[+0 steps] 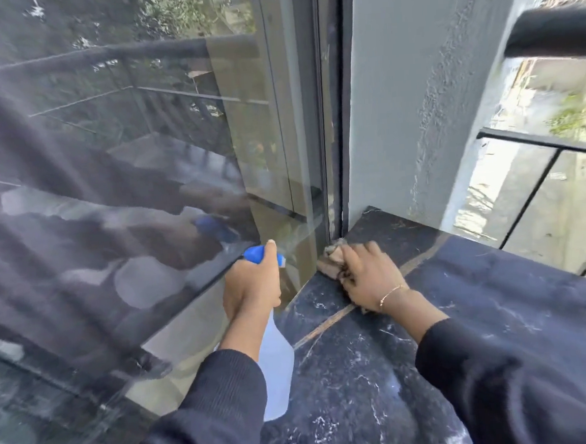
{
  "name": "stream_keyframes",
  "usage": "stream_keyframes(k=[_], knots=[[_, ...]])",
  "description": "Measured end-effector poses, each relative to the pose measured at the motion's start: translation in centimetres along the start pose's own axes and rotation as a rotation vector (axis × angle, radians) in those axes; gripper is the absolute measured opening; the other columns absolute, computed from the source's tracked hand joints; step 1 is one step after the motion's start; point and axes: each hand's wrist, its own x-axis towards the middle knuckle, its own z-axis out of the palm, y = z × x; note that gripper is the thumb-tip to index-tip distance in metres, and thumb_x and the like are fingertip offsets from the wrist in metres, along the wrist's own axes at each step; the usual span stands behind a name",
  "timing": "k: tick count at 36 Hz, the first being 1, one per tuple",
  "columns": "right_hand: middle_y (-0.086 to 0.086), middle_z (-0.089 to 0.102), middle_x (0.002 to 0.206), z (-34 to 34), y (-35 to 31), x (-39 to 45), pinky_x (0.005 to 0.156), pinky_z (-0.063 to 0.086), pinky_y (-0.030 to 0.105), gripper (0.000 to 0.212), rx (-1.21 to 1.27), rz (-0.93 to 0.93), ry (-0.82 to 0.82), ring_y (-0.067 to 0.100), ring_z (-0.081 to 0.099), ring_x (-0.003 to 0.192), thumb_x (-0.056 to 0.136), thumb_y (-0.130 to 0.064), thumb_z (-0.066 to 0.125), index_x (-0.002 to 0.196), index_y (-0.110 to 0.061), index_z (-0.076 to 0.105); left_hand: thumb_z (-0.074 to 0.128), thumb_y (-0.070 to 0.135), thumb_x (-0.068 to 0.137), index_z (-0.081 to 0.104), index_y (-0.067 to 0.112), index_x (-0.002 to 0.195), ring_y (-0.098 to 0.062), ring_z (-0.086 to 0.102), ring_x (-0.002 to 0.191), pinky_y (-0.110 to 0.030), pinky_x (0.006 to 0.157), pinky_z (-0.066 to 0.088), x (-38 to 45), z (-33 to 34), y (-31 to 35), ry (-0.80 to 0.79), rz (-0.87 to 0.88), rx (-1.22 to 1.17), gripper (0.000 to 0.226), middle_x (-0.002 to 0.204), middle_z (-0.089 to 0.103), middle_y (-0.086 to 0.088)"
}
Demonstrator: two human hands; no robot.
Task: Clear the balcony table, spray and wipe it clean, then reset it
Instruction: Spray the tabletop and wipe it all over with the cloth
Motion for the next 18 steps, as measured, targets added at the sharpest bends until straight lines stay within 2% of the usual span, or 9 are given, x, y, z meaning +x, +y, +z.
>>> stream_keyframes(k=[3, 5, 9, 13, 18], knots=[[0.01, 0.059, 0.12, 1.1, 0.7, -3.2, 0.09, 0.048, 0.039, 0.058, 0.015, -0.148, 0.002, 0.033, 0.052, 0.102, 0.077, -0.036, 0.035, 0.127, -0.009, 0.047, 0.047, 0.055, 0.088, 0.065, 0.019, 0.074, -0.02, 0.053, 0.041, -0.027, 0.061, 0.044, -0.3, 0.1, 0.2, -0.001, -0.017, -0.017, 0.042, 0.051, 0.058, -0.001], [0.008, 0.062, 0.115, 1.0, 2.4, -4.7, 0.088, 0.048, 0.037, 0.053, 0.002, -0.122, 0.02, 0.031, 0.054, 0.096, 0.077, -0.038, 0.038, 0.121, -0.011, 0.05, 0.048, 0.054, 0.088, 0.063, 0.02, 0.069, -0.02, 0.053, 0.041, -0.028, 0.064, 0.047, -0.3, 0.2, 0.3, -0.004, -0.017, -0.024, 0.042, 0.051, 0.059, -0.002], [0.008, 0.048, 0.133, -0.7, 5.2, -4.0, 0.103, 0.033, 0.037, 0.049, -0.01, 0.085, 0.02, 0.03, 0.041, 0.118, 0.09, -0.034, 0.045, 0.133, -0.011, 0.037, 0.047, 0.056, 0.087, 0.071, 0.017, 0.082, -0.019, 0.053, 0.039, -0.027, 0.063, 0.047, -0.4, 0.3, 0.1, -0.014, 0.008, -0.024, 0.046, 0.053, 0.061, -0.002], [0.014, 0.046, 0.135, -1.1, 4.5, 0.3, 0.101, 0.036, 0.043, 0.05, 0.016, 0.255, 0.001, 0.034, 0.035, 0.124, 0.09, -0.028, 0.046, 0.134, -0.008, 0.033, 0.047, 0.058, 0.087, 0.071, 0.017, 0.084, -0.02, 0.054, 0.041, -0.027, 0.063, 0.049, -0.2, 0.4, 0.0, -0.035, 0.017, -0.033, 0.047, 0.058, 0.063, -0.002], [0.014, 0.046, 0.133, 0.0, -0.6, 3.2, 0.098, 0.038, 0.043, 0.051, 0.03, 0.17, 0.016, 0.034, 0.035, 0.123, 0.089, -0.027, 0.047, 0.134, -0.009, 0.033, 0.047, 0.064, 0.08, 0.07, 0.021, 0.084, -0.029, 0.068, 0.069, -0.038, 0.077, 0.058, 0.0, 1.2, -0.3, -0.031, 0.031, -0.035, 0.049, 0.08, 0.072, -0.008]])
